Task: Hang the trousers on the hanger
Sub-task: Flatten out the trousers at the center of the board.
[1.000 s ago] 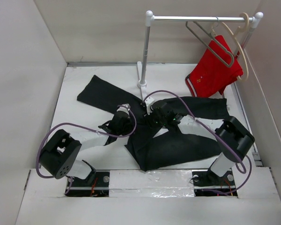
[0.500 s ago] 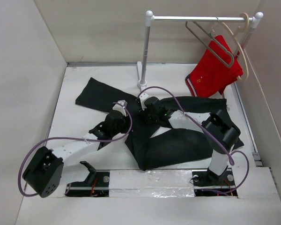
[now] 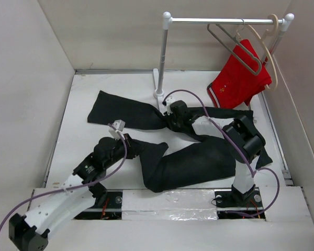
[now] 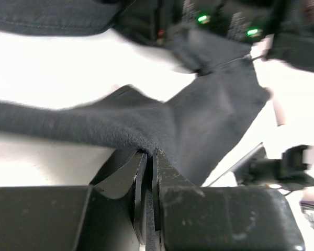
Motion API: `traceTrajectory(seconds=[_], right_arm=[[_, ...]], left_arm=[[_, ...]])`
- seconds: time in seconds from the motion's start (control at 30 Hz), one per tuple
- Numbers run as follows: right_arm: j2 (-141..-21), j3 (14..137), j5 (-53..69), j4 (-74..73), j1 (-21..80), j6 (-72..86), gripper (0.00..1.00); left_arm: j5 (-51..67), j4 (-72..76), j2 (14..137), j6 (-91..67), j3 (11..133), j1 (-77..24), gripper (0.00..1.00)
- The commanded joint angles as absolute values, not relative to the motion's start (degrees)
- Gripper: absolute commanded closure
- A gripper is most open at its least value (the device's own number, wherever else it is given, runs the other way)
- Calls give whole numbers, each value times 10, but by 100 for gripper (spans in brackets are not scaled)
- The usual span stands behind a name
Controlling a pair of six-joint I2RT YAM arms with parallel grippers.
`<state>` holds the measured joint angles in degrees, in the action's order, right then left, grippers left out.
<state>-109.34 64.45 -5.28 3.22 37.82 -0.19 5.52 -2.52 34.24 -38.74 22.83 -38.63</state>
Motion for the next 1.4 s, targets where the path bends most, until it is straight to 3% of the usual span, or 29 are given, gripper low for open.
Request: traceTrajectory(seconds=[0.0,0.03,0.07,0.1,0.2,0.23,0.33,0.4,0.47,0.5,0.57,0.6,0.7,0.77,0.93,1.03,1.37], right_arm=[[-1078,648,-35,54,375,-2,70],[-1071,646,-32,51,375,-2,68],[-1071,643,-26,48,381,-3,63],[-1052,642,-20,46,381,-4,61],[-999,628,-4,36,387,-7,50],[-968,624,17,29,393,-8,48],[-925,602,38,18,404,-14,39],[-882,589,44,16,404,-15,39],[-834,568,52,13,404,-13,42],[-816,561,54,11,404,-12,53],[-777,539,47,2,396,-12,75],[-734,530,42,2,384,-11,100],[-662,479,24,-20,354,-5,100],[-598,452,30,-20,314,-9,100],[-528,396,86,-39,250,-11,96],[-502,378,93,-48,234,-11,91],[-402,353,133,-81,155,-4,81]], left_arm=[[51,-73,297,-421,228,-396,100],[37,-81,294,-430,229,-396,98],[20,-92,293,-443,232,-404,88],[5,-118,294,-449,242,-404,70],[-74,-155,286,-460,267,-410,44],[-107,-163,280,-460,275,-410,42],[-161,-178,248,-436,317,-410,46],[-159,-158,263,-411,347,-410,59],[-124,-145,301,-381,363,-410,65],[-107,-122,346,-374,370,-410,74],[-73,-94,383,-360,367,-410,78],[-69,-64,408,-354,361,-410,79],[-68,-34,473,-324,380,-410,73],[-89,-30,517,-308,398,-462,68],[-285,-82,686,-251,506,-623,45],[-320,-91,758,-211,545,-659,45],[-359,-135,920,-138,613,-640,45]])
